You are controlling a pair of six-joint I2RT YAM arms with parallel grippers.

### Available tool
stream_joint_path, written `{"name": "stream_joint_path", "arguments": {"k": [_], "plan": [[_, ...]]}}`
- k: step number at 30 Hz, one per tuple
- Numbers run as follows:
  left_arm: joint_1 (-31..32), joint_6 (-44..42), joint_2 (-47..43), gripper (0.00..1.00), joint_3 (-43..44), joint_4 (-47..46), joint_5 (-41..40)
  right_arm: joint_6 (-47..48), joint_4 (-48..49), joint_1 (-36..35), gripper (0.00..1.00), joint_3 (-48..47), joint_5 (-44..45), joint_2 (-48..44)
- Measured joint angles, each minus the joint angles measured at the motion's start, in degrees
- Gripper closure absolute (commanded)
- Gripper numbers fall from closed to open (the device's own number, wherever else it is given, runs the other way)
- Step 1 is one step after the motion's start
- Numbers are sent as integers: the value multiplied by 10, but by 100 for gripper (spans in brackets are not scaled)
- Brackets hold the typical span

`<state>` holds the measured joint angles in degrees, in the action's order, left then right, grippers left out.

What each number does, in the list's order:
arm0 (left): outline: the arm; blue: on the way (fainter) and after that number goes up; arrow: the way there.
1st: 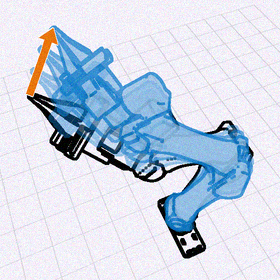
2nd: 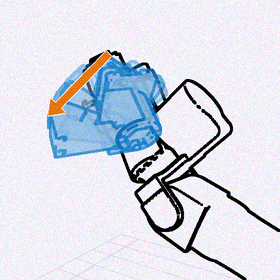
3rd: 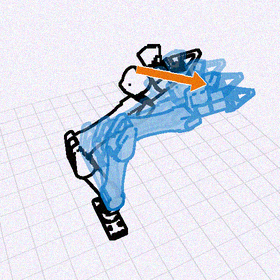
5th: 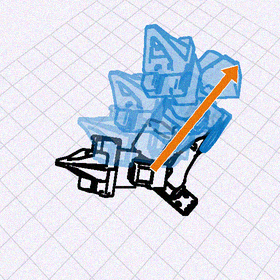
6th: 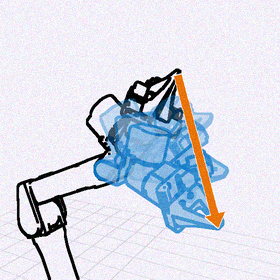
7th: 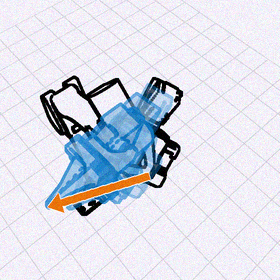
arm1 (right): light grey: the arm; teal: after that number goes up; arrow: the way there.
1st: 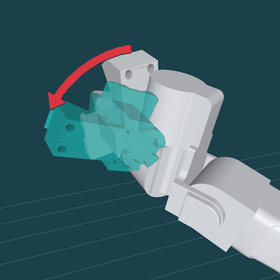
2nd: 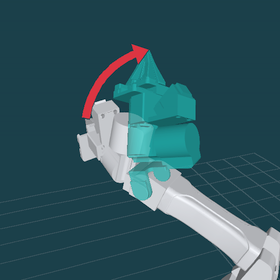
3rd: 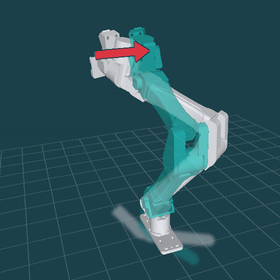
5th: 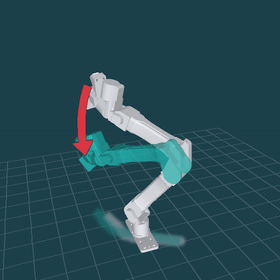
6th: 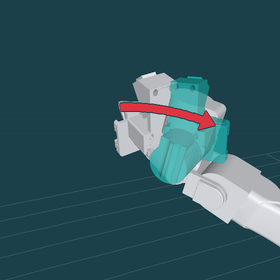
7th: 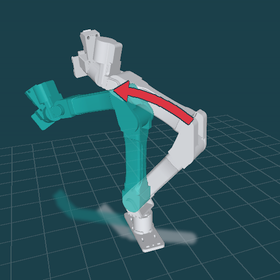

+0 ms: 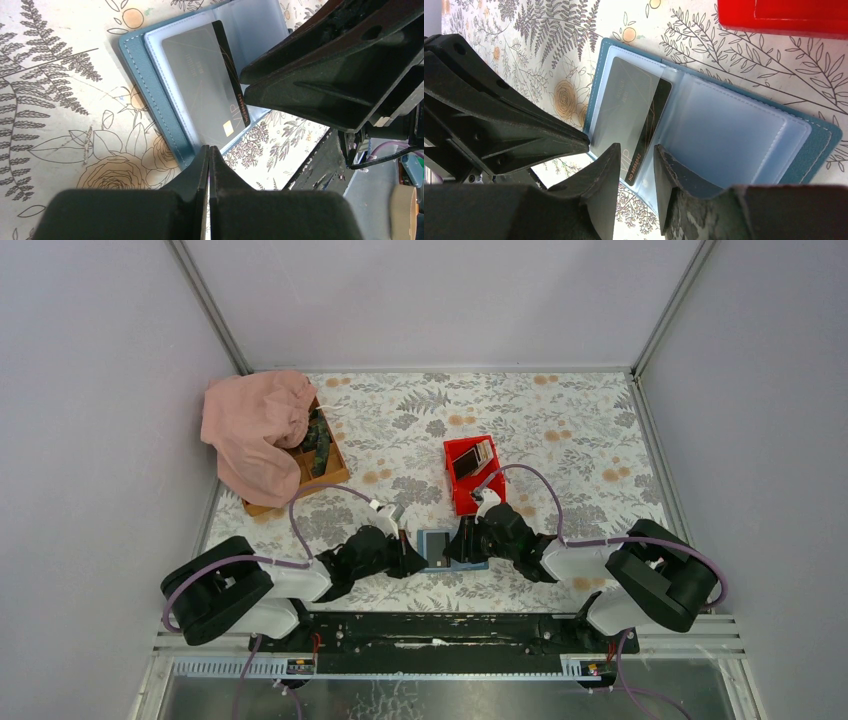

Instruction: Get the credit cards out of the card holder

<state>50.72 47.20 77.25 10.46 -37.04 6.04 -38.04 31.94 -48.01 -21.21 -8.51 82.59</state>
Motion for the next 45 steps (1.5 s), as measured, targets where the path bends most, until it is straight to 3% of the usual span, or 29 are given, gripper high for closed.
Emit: {"name": "stream_joint_path", "arguments": {"k": [17,23,30,37,42,45], "plan": [[-2,-3,42,100,8,-35,8,0,18,0,53,0,-3,8],[-2,-2,49,100,8,-44,11,0,26,0,66,6,-5,7],[-2,-2,54,100,9,-49,14,0,9,0,69,17,-2,-19],[-2,3,70,100,11,-69,18,4,-9,0,87,21,7,-54],[-2,6,77,100,11,-79,21,5,-15,0,88,22,15,-57],[-3,7,78,100,11,-80,22,5,-16,0,84,22,15,-57]]}}
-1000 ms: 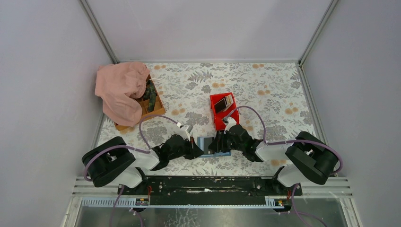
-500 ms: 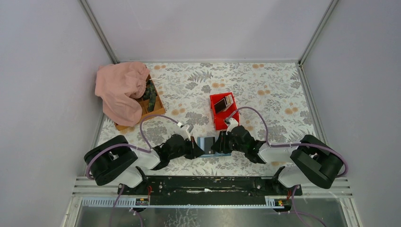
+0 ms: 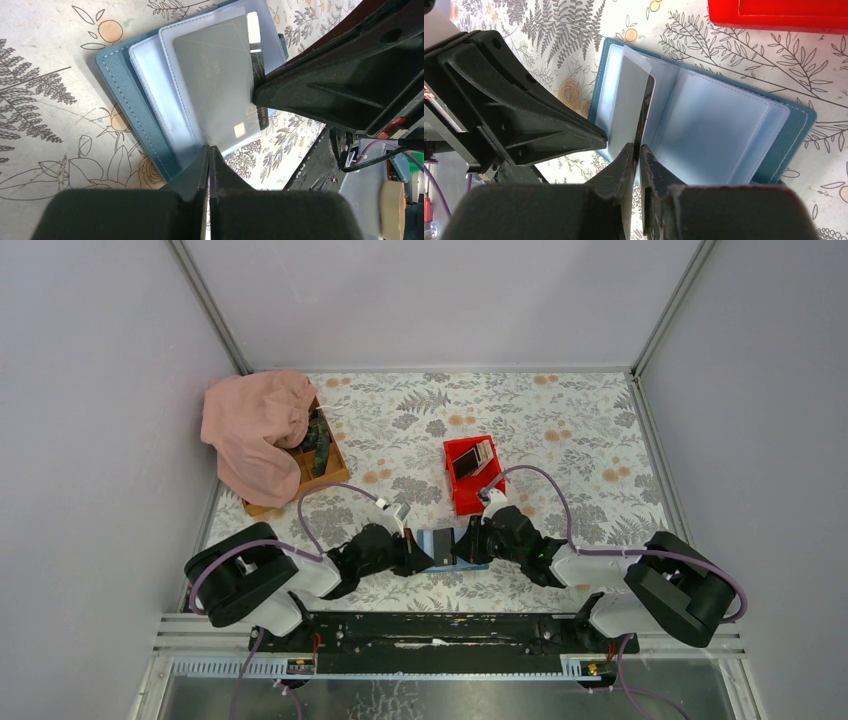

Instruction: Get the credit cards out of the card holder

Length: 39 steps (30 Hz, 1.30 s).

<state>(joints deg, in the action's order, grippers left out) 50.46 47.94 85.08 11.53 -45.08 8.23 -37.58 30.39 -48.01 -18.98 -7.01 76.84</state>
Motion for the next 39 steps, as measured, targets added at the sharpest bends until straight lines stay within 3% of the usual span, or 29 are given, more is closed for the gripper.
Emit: {"name": "stream_joint_path", "arguments": {"k": [2,6,16,17,21,24,26,33,39], "plan": [[0,0,1,100,0,-1,1,0,-3,0,84,0,1,-2],[0,0,2,100,0,-2,2,5,-22,0,99,1,9,-17],[-1,1,5,99,0,-8,4,20,-84,0,100,1,37,-88],[-1,1,4,94,0,-8,4,23,-94,0,100,1,41,-99],[-1,0,-20,56,-15,-3,7,37,-144,1,100,1,57,-159],[-1,-3,-66,42,-23,14,10,49,-189,1,100,1,62,-228],[-1,-12,-97,37,-23,32,10,55,-211,1,100,1,63,-271],[-1,-39,-215,41,-20,103,10,78,-273,2,100,6,23,-386],[-1,-73,-255,43,-6,123,33,93,-303,2,100,14,-70,-422]]}}
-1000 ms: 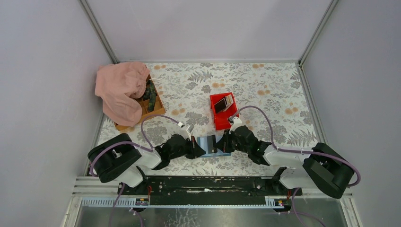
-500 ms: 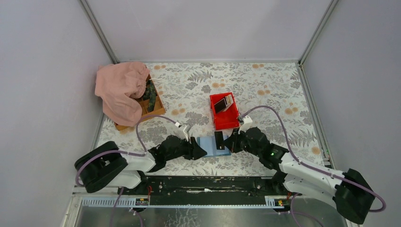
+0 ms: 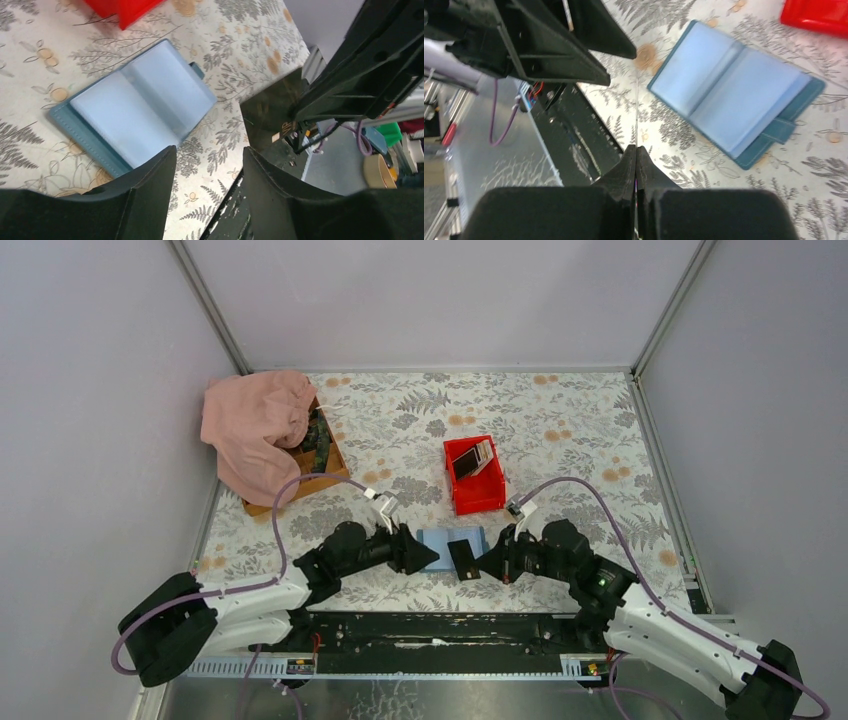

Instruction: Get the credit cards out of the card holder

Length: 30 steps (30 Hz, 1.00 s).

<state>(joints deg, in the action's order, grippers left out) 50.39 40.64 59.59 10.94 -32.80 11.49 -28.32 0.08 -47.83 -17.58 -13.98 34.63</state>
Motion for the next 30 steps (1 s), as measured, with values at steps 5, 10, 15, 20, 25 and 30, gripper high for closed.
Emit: {"name": "stream_joint_path", "arguments": {"k": [5,10,15,20,25,30], "plan": [[0,-18,-5,49,4,-11,51,2,2,0,100,18,-71,-33],[0,-18,1,52,2,-56,99,-3,21,0,100,30,-113,-66],[0,-13,13,54,-11,-115,146,-5,42,0,100,30,-143,-57],[0,-7,33,59,-14,-163,197,-6,57,0,100,30,-163,-44],[0,-1,54,59,-15,-203,229,-7,65,0,100,30,-172,-43],[0,0,56,46,-21,-216,238,-7,61,0,100,30,-171,-62]]}}
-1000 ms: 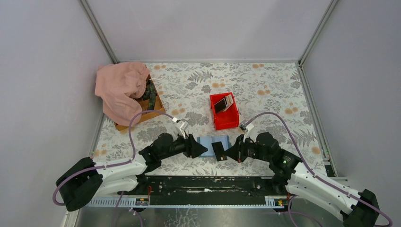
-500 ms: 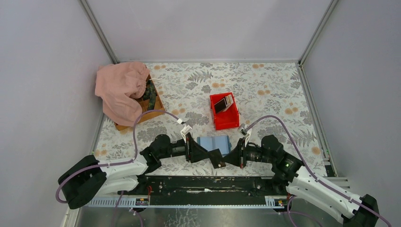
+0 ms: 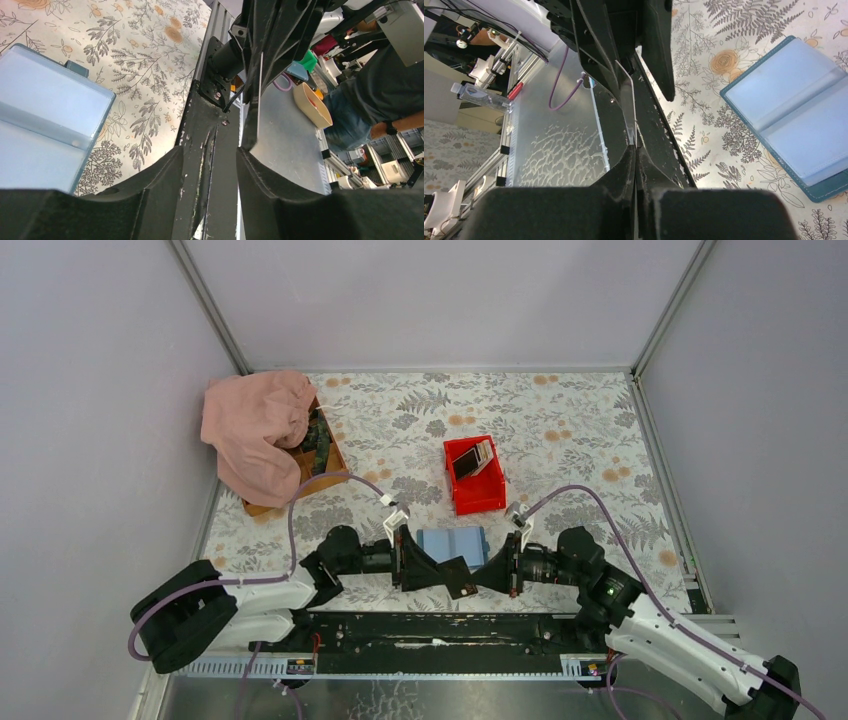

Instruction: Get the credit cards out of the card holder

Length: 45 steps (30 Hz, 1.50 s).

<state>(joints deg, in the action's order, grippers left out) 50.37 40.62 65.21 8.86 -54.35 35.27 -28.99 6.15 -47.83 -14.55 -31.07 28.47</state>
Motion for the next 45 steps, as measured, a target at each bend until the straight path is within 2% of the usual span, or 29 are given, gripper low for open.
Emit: {"name": "stream_joint_path", "arguments": {"k": [4,14,17,31,35,40,45], "plan": [[0,-2,-6,43,-6,3,1,0,-11,0,100,-4,2,-23],[2,-2,-27,43,-6,-1,20,0,-33,0,100,-6,17,-32],[3,-2,-26,49,-6,-4,23,-3,-30,0,100,-6,16,-32],[28,14,46,61,-2,-80,29,-23,2,0,100,-2,14,-19],[33,14,46,69,-1,-89,29,-24,3,0,100,3,14,-17],[34,14,48,87,0,-90,27,-27,8,0,100,4,12,-16],[39,16,59,100,4,-92,25,-28,10,0,100,4,5,-16]]}}
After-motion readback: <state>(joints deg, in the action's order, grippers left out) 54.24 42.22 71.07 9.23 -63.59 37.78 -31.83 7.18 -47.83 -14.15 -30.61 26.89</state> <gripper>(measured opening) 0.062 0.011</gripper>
